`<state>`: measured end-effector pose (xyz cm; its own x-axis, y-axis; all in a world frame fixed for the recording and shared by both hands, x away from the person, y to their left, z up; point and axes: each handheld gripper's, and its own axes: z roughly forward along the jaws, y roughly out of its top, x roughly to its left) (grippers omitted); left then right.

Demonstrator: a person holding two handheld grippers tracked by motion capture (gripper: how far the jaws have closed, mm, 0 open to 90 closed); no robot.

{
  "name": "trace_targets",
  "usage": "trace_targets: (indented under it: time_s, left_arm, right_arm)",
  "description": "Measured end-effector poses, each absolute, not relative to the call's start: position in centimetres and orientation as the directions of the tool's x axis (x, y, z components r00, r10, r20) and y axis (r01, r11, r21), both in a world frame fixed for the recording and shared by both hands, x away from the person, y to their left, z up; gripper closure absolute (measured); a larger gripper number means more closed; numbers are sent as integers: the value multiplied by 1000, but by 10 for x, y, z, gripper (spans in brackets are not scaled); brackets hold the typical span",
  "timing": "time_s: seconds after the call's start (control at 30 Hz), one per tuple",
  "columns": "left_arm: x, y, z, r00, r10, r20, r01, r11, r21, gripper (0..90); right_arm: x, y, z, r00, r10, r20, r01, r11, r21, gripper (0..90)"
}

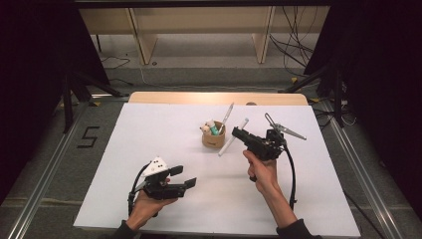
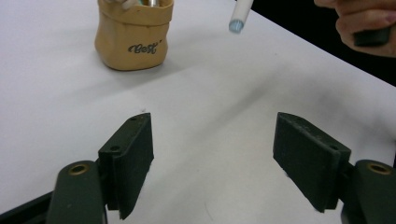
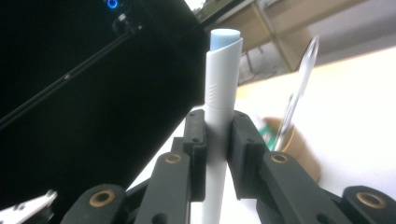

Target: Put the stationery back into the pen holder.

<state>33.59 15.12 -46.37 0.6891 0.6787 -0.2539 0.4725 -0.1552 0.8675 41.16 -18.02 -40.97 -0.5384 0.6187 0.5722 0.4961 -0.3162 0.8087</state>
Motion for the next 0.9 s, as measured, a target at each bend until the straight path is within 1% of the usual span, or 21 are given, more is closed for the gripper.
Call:
trace_targets:
  time_s: [0.27,0.57,0.7,0.9]
  left_arm:
    - [336,164,-465,665,704,-248,483,-152,863,258]
    - [336,173,-466,668,712,-218,469,-175,865,219]
    - [336,174,-467,666,714,-214,473,-183,862,211]
    - [336,177,-468,654,726,-213,476,-175,862,206]
  right_arm:
    - [436,-176,-394,-521,686,508,430,-303,851,792]
    - [459,-167,-394,-486,720,496,419,-307,855,792]
    - [468,-160,-394,-477,748,462,413,-274,869,792]
    - [476,-155,-398,-452,770,450,429,-255,867,792]
